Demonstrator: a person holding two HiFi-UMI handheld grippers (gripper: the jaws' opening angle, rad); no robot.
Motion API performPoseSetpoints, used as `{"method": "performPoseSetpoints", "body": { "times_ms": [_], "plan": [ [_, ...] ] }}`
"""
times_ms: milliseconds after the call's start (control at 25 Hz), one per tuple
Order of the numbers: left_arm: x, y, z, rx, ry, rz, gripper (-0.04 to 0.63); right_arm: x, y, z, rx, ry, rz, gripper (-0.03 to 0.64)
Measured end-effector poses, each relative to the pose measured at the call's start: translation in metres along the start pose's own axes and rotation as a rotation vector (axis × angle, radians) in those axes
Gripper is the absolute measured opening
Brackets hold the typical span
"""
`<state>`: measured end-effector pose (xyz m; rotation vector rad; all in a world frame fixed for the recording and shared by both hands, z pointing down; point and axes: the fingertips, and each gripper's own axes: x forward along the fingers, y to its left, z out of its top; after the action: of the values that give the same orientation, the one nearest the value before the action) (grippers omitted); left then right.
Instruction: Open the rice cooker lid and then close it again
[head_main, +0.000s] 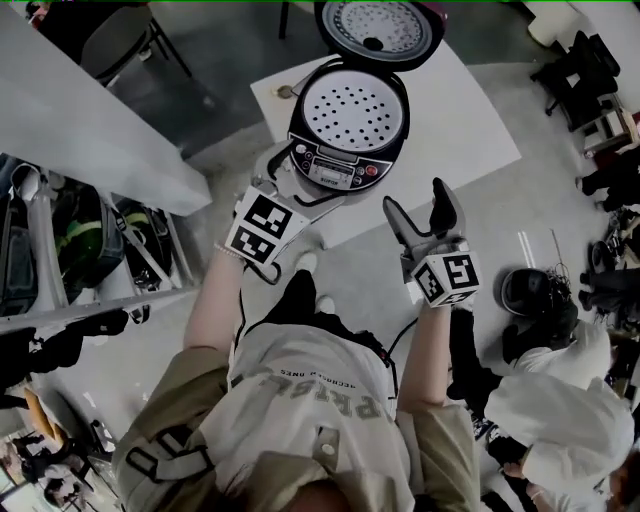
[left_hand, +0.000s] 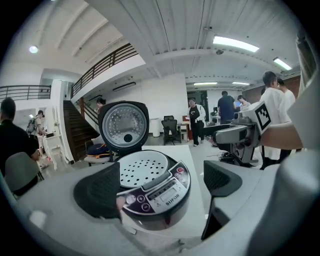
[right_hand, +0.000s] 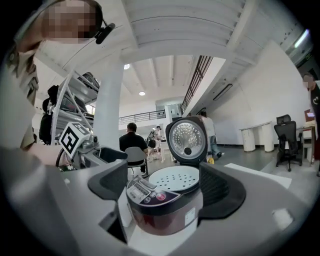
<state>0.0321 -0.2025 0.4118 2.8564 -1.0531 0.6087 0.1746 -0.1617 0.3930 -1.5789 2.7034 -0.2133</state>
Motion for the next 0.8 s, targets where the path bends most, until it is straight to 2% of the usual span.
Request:
{"method": "performPoseSetpoints", "body": {
  "times_ms": [200, 480, 800],
  "plan": [
    [0.029, 0.048, 0.028, 0.059, -0.010, -0.034, 0.535, 0.036, -0.031, 0.026, -0.025, -0.022, -0.034, 0.419],
    [0.057, 0.115, 0.050, 0.077, -0.035, -0.070, 0.535, 0.085, -0.062, 0.056, -0.060, -0.053, -0.091, 0.419],
    [0.083, 0.160, 0.069, 0.125, -0.052, -0.108, 0.535, 0.123, -0.087, 0.078, -0.093, -0.058, -0.147, 0.420]
  ]
}}
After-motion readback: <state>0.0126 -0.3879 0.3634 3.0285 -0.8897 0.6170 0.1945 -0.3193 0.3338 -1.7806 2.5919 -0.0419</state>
